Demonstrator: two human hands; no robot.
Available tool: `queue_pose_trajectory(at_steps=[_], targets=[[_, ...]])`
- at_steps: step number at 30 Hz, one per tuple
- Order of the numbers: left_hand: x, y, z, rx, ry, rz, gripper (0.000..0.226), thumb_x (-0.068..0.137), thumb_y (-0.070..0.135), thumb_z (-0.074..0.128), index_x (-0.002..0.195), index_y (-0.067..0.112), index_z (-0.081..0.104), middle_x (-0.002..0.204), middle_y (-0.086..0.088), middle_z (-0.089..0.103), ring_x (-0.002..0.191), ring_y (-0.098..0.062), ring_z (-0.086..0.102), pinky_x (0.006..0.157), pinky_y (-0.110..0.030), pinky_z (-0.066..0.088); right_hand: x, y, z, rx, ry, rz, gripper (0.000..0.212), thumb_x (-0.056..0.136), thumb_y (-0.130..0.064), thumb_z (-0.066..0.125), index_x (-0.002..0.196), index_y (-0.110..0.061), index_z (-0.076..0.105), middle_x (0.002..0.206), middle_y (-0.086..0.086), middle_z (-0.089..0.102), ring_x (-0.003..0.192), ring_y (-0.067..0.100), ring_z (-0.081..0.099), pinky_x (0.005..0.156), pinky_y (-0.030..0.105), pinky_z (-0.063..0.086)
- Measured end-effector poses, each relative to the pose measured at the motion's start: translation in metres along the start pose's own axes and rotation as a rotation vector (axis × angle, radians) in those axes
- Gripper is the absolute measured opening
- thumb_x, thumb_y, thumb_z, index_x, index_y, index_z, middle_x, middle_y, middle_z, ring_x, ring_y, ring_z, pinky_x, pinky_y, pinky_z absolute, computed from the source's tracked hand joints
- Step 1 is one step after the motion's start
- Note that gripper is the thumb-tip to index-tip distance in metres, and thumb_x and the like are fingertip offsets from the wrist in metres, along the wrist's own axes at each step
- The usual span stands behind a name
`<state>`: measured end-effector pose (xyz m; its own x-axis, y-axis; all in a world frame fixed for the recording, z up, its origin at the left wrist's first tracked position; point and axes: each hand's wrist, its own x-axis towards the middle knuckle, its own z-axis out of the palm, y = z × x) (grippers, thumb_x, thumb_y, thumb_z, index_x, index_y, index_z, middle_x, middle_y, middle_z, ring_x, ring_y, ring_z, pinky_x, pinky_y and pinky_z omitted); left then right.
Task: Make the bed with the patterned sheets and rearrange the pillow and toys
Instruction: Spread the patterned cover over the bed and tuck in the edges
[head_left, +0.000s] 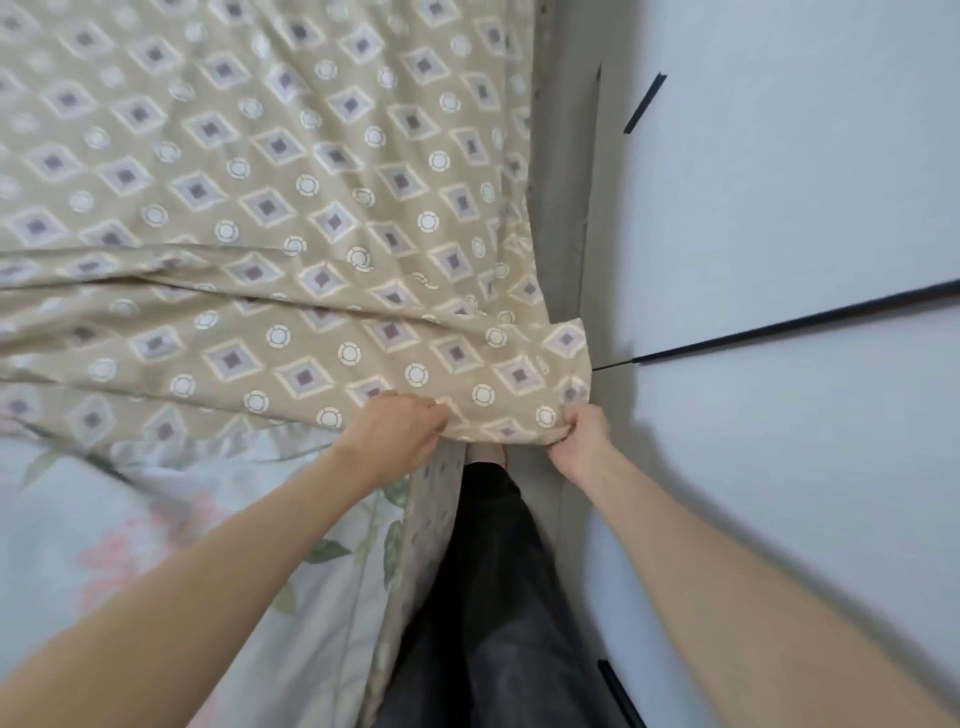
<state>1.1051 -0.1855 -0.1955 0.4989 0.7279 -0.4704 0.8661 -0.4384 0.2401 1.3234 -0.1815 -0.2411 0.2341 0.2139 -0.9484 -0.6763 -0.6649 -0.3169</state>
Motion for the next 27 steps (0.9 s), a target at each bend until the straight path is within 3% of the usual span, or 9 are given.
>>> queue_pose_trajectory(at_steps=[2,4,9,11,17,19,21,24,27], targets=[[-0.001,0.000,-0.002,-0.063,0.008,-0.024,0.012,0.094,0.023,0.040,0.095,0.022,0.052,0.094,0.005,0.059,0.091,-0.020,0.057,0.080,-0.028,0.038,-0.002,0.001,-0.003,-0.164,0.012,-0.004,0.033,0.082,0.008,0.028,0.095,-0.006,0.055,0.092,0.009,0.061,0.080,0.026,0.060,0.075,0.029,0.051],[-0.004,-0.001,-0.003,-0.093,0.022,-0.041,0.013,0.094,0.023,0.040,0.096,0.022,0.053,0.094,0.006,0.058,0.092,-0.019,0.057,0.083,-0.029,0.041,-0.001,0.003,-0.011,-0.323,0.049,-0.036,0.025,0.088,0.007,0.031,0.089,-0.006,0.053,0.080,0.006,0.056,0.064,0.018,0.050,0.057,0.023,0.041],[-0.008,-0.003,-0.004,-0.111,0.070,-0.079,0.018,0.096,0.029,0.042,0.103,0.024,0.058,0.101,0.009,0.061,0.095,-0.015,0.057,0.070,-0.023,0.032,0.006,0.016,-0.033,-0.578,0.117,-0.032,0.016,0.091,0.002,0.052,0.077,-0.004,0.057,0.072,0.008,0.058,0.061,0.017,0.054,0.063,0.026,0.049],[-0.010,-0.002,-0.005,-0.111,0.082,-0.088,0.018,0.096,0.029,0.042,0.103,0.024,0.058,0.101,0.008,0.061,0.094,-0.015,0.058,0.067,-0.023,0.032,0.006,0.018,-0.033,-0.533,0.170,0.023,0.004,0.088,0.002,0.062,0.090,0.002,0.059,0.086,0.015,0.063,0.079,0.026,0.064,0.068,0.031,0.054],[-0.012,0.000,-0.008,-0.157,0.091,-0.114,0.019,0.096,0.029,0.045,0.103,0.023,0.061,0.100,0.008,0.062,0.094,-0.014,0.058,0.067,-0.023,0.034,0.000,0.014,-0.026,-0.211,0.093,0.091,0.039,0.097,0.002,0.047,0.135,0.009,0.041,0.134,0.021,0.052,0.122,0.029,0.053,0.094,0.028,0.048],[-0.011,0.001,-0.010,-0.162,0.063,-0.099,0.018,0.095,0.026,0.045,0.102,0.022,0.061,0.101,0.008,0.061,0.096,-0.015,0.057,0.069,-0.025,0.036,-0.005,0.007,-0.016,-0.099,-0.052,0.045,0.041,0.102,-0.001,0.033,0.142,0.006,0.031,0.117,0.011,0.066,0.116,0.023,0.055,0.104,0.019,0.036],[-0.009,0.002,-0.011,-0.143,0.042,-0.091,0.018,0.095,0.024,0.045,0.103,0.023,0.061,0.103,0.009,0.060,0.099,-0.015,0.056,0.072,-0.025,0.037,-0.004,0.000,-0.011,0.028,-0.108,0.017,0.036,0.102,-0.003,0.032,0.137,0.003,0.040,0.078,-0.001,0.072,0.091,0.014,0.059,0.098,0.021,0.045],[-0.008,0.001,-0.012,-0.126,0.052,-0.112,0.018,0.095,0.024,0.045,0.104,0.025,0.061,0.105,0.010,0.060,0.101,-0.015,0.056,0.072,-0.025,0.035,-0.010,-0.007,-0.006,0.155,-0.080,0.030,0.018,0.099,-0.004,0.040,0.103,-0.005,0.057,0.083,0.004,0.063,0.078,0.015,0.060,0.070,0.025,0.051],[-0.009,-0.001,-0.016,-0.191,0.101,-0.176,0.015,0.094,0.026,0.051,0.099,0.023,0.064,0.100,0.008,0.063,0.096,-0.017,0.058,0.068,-0.025,0.033,-0.012,-0.007,-0.006,0.161,-0.066,0.023,0.017,0.098,-0.007,0.043,0.089,-0.010,0.057,0.083,0.002,0.063,0.074,0.013,0.059,0.065,0.022,0.048]])
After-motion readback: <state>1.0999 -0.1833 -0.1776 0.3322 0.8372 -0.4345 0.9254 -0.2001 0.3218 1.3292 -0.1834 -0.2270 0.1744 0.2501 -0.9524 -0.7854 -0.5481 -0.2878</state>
